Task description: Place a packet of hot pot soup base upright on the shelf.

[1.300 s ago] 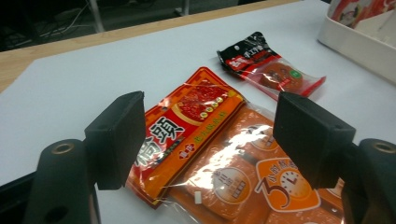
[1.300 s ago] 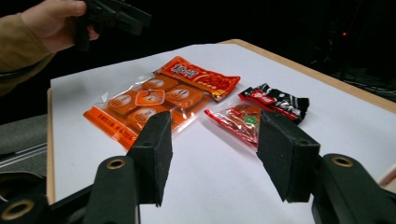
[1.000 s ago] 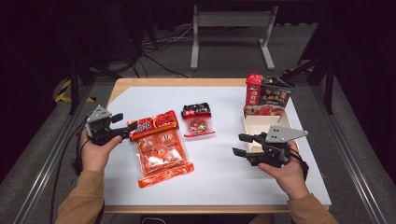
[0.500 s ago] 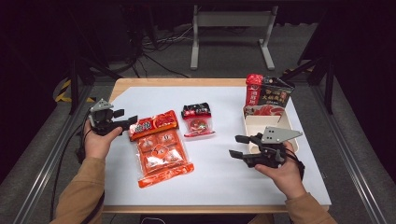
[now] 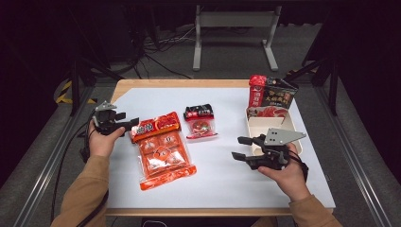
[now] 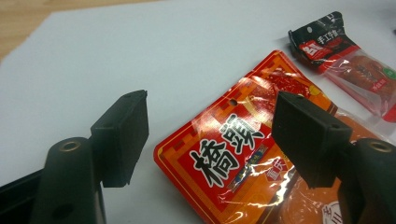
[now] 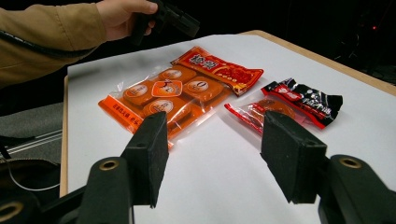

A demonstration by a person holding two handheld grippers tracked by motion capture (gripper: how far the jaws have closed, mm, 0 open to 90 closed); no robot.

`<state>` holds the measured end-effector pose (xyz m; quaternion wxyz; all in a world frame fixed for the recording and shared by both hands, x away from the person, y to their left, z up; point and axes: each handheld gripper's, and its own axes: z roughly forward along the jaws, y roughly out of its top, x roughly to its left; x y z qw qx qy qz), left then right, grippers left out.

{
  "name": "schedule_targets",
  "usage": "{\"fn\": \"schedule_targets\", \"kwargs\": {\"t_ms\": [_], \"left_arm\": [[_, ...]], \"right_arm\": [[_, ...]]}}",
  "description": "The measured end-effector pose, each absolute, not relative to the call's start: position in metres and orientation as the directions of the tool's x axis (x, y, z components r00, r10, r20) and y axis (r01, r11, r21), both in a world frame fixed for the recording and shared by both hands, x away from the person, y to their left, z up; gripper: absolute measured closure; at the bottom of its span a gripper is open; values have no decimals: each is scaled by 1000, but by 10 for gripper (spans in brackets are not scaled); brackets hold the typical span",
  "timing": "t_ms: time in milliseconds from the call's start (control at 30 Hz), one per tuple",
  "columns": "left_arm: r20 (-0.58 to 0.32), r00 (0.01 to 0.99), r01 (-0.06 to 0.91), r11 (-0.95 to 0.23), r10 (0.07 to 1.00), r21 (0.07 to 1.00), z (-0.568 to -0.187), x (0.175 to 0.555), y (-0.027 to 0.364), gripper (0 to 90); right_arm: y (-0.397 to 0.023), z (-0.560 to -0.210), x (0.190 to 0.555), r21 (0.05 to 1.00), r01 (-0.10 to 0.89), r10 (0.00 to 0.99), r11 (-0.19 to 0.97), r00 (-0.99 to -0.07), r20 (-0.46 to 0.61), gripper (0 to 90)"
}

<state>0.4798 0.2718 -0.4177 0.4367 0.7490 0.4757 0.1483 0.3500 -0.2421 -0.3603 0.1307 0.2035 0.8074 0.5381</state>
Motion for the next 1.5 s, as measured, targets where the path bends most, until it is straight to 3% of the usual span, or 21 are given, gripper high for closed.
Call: {"fn": "schedule_targets", "kwargs": {"t_ms": [700,1267,1500], "left_arm": [[-311,459,686,-110,833,719,-455,486,277,264],[-347,498,683,-113,795,721,-458,485,273,324],[-361,530,669,-117,767,734,-454,483,266,390]], "right_arm": [[-240,-362,350,916,190,469,354,-883,2,422],[-240,-365,352,910,208,471,359,-882,15,420],[-240,-366,352,909,209,469,361,-883,17,419]]}}
